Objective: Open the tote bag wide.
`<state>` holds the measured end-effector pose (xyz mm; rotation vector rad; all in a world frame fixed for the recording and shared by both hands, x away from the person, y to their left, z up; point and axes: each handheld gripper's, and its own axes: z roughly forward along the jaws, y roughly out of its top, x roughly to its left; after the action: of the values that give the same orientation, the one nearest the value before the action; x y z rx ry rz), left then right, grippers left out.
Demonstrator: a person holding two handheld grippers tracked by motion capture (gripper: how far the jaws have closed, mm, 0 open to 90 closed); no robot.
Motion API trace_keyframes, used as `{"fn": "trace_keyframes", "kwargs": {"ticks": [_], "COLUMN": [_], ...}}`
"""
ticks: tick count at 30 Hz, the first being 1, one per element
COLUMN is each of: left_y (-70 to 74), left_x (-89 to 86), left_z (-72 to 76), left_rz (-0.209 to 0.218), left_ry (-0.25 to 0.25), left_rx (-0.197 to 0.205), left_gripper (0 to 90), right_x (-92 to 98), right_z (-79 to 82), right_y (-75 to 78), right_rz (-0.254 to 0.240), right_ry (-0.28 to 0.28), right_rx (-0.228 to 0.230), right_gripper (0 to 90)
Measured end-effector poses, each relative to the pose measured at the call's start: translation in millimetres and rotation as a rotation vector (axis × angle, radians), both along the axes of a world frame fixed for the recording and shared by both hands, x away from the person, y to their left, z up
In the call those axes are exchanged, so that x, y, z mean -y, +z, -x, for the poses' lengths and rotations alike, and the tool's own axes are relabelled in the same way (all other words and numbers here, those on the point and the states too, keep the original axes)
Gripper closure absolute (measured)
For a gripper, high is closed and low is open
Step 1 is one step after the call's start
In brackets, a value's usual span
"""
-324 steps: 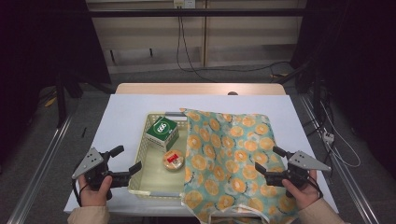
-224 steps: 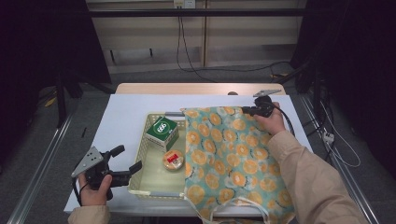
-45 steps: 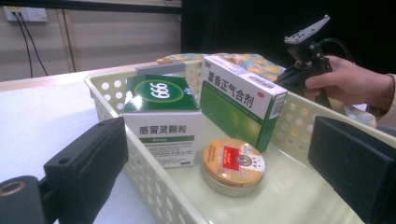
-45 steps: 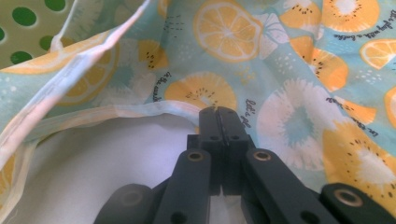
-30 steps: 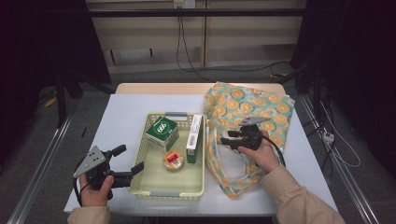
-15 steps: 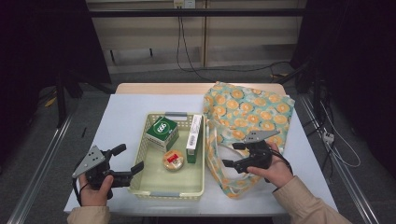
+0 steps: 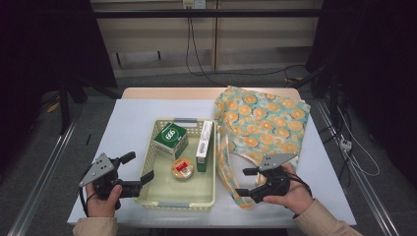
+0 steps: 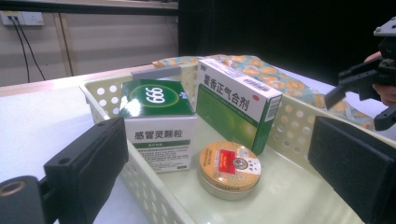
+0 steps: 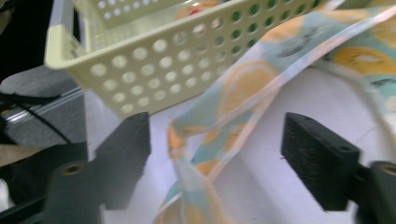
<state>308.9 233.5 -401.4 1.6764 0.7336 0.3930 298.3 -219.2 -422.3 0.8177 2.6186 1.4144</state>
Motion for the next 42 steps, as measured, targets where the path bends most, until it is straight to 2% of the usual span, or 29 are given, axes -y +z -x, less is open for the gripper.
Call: {"fn": "trace_keyframes", "kwargs": {"ticks": [2, 4, 6, 9, 17, 20, 27, 30, 35, 37, 39, 40, 41, 42], "left_y": [-0.1, -0.3, -0.4, -0.5, -1.8, -2.2, -3.5, -2.8, -2.8, -2.5, -2.2, -2.1, -2.1, -2.2], "left_x": [-0.3, -0.9, -1.4, -1.8, -4.2, -5.8, -7.9, -6.8, -5.8, -6.1, -6.1, -6.0, -6.0, -6.1], "left_z": [-0.2, -0.4, -0.6, -0.7, -1.5, -1.7, -2.4, -2.2, -1.7, -1.5, -1.2, -0.9, -0.6, -0.4], "left_rz": [-0.003, -0.005, -0.009, -0.006, 0.008, 0.006, 0.008, 0.008, 0.010, 0.012, 0.010, 0.008, 0.006, 0.005], "left_ry": [0.000, 0.001, 0.000, -0.001, 0.005, 0.006, 0.012, 0.009, 0.012, 0.016, 0.015, 0.014, 0.013, 0.012], "left_rx": [0.000, -0.001, 0.000, 0.001, -0.007, -0.008, -0.011, -0.008, -0.010, -0.009, -0.006, -0.004, -0.004, -0.004], "left_gripper": [5.0, 5.0, 5.0, 5.0, 5.0, 4.9, 4.9, 4.9, 4.9, 4.9, 4.9, 4.9, 4.9, 4.9], "right_x": [-2.3, -4.4, -3.8, -2.4, 1.2, 4.4, 7.3, 9.6, 23.2, 36.1, 40.1, 41.9, 36.2, 36.2], "right_z": [1.7, 2.6, 1.8, 0.2, -2.1, -3.8, -4.8, -5.2, -14.3, -27.0, -30.8, -32.4, -27.7, -27.7], "right_y": [-1.8, -3.8, -7.5, -11.0, -12.7, -11.6, -8.7, -5.0, 8.0, 17.3, 20.2, 22.6, 24.3, 24.3], "right_rz": [-0.005, 0.008, -0.007, -0.005, 0.001, -0.015, -0.023, -0.012, -0.019, -0.051, -0.066, -0.080, -0.060, -0.060], "right_ry": [0.020, 0.026, 0.041, 0.030, 0.018, -0.002, -0.010, -0.042, -0.075, -0.109, -0.115, -0.101, -0.040, -0.040], "right_rx": [-0.014, 0.003, -0.009, -0.022, -0.016, -0.023, -0.017, 0.012, 0.022, 0.028, 0.026, 0.016, 0.003, 0.003], "right_gripper": [32.9, 36.4, 47.7, 51.2, 59.3, 63.9, 71.6, 77.6, 87.4, 90.0, 90.0, 90.0, 87.6, 87.6]}}
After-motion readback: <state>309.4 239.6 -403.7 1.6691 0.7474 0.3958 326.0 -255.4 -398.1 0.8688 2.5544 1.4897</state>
